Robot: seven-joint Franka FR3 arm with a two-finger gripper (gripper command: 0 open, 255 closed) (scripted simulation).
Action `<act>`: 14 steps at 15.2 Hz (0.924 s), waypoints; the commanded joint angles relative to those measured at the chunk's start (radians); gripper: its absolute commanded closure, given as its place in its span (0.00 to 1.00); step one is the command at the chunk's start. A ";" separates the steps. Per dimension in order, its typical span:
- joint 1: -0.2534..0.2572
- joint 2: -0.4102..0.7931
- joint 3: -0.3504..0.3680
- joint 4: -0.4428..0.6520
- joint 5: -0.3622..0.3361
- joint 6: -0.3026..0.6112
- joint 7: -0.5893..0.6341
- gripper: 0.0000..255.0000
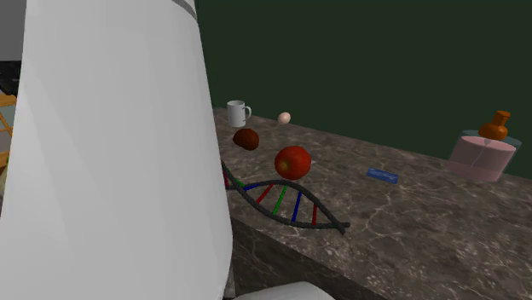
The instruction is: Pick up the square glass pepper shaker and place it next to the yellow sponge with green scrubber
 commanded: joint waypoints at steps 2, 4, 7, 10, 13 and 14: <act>0.052 0.053 0.022 0.062 -0.024 -0.026 0.070 1.00; 0.092 0.093 0.035 0.114 -0.043 -0.047 0.116 1.00; 0.158 0.162 0.049 0.208 -0.075 -0.086 0.182 1.00; 0.233 0.244 0.058 0.326 -0.110 -0.134 0.243 1.00; 0.338 0.362 0.058 0.511 -0.157 -0.210 0.301 1.00; 0.334 0.357 0.057 0.488 -0.154 -0.193 0.303 1.00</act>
